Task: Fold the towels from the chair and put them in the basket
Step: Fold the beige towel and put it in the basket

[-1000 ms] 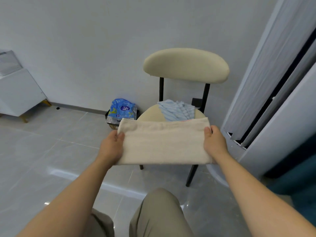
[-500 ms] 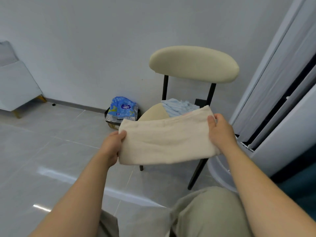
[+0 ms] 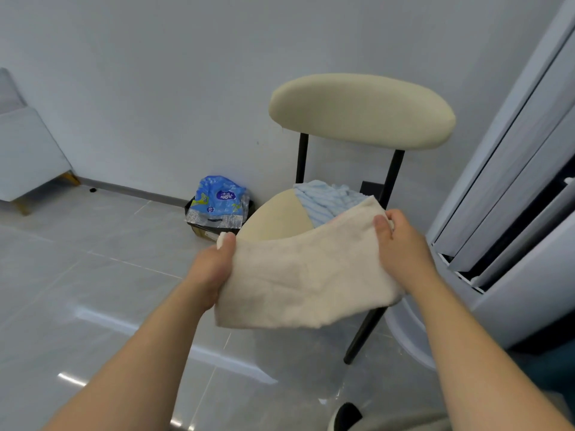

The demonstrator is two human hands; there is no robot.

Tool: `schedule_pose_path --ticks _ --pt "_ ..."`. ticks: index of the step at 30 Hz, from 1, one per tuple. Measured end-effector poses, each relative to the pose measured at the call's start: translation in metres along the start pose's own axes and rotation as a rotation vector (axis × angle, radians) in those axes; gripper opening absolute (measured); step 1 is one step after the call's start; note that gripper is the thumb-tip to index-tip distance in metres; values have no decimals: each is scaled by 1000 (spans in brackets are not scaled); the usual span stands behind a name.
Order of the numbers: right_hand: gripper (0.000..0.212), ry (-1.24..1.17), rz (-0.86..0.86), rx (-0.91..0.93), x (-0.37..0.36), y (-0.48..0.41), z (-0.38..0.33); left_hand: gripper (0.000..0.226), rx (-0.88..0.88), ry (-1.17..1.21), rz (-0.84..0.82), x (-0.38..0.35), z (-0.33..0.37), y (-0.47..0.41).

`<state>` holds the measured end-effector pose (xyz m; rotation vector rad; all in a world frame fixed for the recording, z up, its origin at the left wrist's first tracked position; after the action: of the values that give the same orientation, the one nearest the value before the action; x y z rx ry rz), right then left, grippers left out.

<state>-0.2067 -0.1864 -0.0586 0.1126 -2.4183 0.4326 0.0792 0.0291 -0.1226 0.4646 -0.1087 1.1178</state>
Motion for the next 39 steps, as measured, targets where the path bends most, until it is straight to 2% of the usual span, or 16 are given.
schedule_pose_path --ticks 4,6,17,22,26,29,32,39 --pt "24 -17 20 -51 0 -7 17 25 -3 179 40 9 5 -7" --pt "27 -33 18 -82 -1 -7 26 25 -26 208 57 13 7 -7" --pt "28 -48 -38 -112 2 -8 27 30 -142 165 85 25 17 -5" --pt "25 -33 23 -72 4 -1 12 31 -139 146 127 35 21 -2" --pt "23 -157 55 -100 4 9 -4 29 -140 220 77 29 26 5" --pt "14 -206 63 -145 2 17 -12 36 -156 203 124 30 26 7" --pt "15 -207 75 -158 1 24 -18 35 -158 158 176 29 23 10" --pt "11 -193 -58 -80 -23 62 -54 34 -54 55 25 -4 12 35"
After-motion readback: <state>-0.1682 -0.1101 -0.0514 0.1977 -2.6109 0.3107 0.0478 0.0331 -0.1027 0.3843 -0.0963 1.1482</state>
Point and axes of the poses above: each hand's wrist, its own y-axis away from the middle knuckle, its own x-axis out of the back of the hand, z = x × y, the point moved 8 cm from there along -y, towards the middle knuckle, and after that the axes turned 12 degrees about z, right-handed, at the moved point
